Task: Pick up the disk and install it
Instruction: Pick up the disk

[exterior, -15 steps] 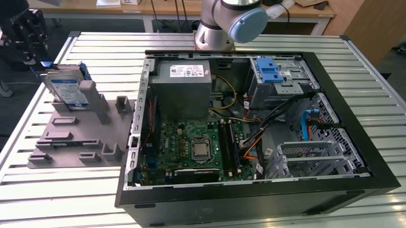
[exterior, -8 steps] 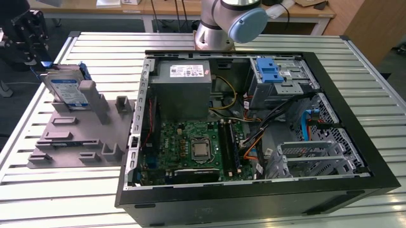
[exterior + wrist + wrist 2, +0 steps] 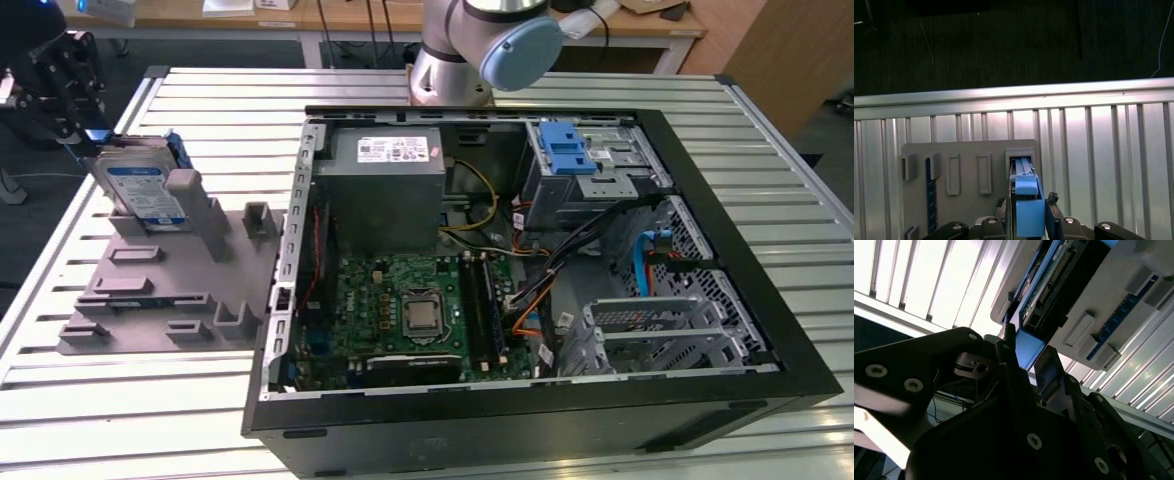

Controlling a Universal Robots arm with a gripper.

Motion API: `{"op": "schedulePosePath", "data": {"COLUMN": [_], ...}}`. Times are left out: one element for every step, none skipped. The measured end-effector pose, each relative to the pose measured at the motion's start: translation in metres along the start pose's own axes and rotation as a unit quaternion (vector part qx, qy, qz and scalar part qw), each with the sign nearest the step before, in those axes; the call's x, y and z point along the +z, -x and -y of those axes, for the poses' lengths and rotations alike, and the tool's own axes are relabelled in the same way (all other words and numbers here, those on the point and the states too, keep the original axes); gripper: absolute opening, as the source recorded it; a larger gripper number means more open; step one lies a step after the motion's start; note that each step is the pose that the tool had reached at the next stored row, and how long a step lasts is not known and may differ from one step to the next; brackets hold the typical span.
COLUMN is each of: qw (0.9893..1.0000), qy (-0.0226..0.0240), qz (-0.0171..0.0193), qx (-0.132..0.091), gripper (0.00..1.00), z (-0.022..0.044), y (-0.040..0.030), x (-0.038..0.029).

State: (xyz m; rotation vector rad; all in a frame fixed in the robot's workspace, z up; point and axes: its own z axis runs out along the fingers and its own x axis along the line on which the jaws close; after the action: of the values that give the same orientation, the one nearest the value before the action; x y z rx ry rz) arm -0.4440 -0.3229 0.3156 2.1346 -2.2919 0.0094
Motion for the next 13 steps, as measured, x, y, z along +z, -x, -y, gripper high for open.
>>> {"op": "schedulePosePath", "data": {"qw": [1.0000, 1.0000, 1.0000, 1.0000, 1.0000, 1.0000, 1.0000, 1.0000, 1.0000, 1.0000, 1.0000, 1.0000, 1.0000], "qy": [0.0000, 0.0001, 0.0001, 0.0001, 0.0001, 0.0001, 0.0000, -0.0002, -0.0001, 0.0000, 0.0000, 0.0000, 0.0000], "qz": [0.0000, -0.0001, -0.0001, -0.0001, -0.0001, 0.0000, 0.0000, 0.0001, 0.0001, 0.0000, 0.0000, 0.0000, 0.0000], "qx": [0.000, 0.000, 0.000, 0.000, 0.000, 0.000, 0.000, 0.000, 0.000, 0.000, 0.000, 0.000, 0.000], "gripper": [0.43, 0.43, 0.43, 0.43, 0.43, 0.43, 0.43, 0.43, 0.43, 0.43, 0.43, 0.43, 0.43], "z": [-0.0001, -0.0001, -0.0001, -0.0001, -0.0001, -0.0001, -0.0001, -0.0001, -0.0002, -0.0004, -0.0007, -0.0009, -0.0010], "y": [0.0000, 0.0000, 0.0000, 0.0000, 0.0000, 0.0000, 0.0000, 0.0000, 0.0000, 0.0000, 0.0000, 0.0000, 0.0000], "x": [0.0009, 0.0009, 0.0009, 0.0009, 0.0009, 0.0010, 0.0013, 0.0018, 0.0025, 0.0032, 0.0043, 0.0054, 0.0065]}}
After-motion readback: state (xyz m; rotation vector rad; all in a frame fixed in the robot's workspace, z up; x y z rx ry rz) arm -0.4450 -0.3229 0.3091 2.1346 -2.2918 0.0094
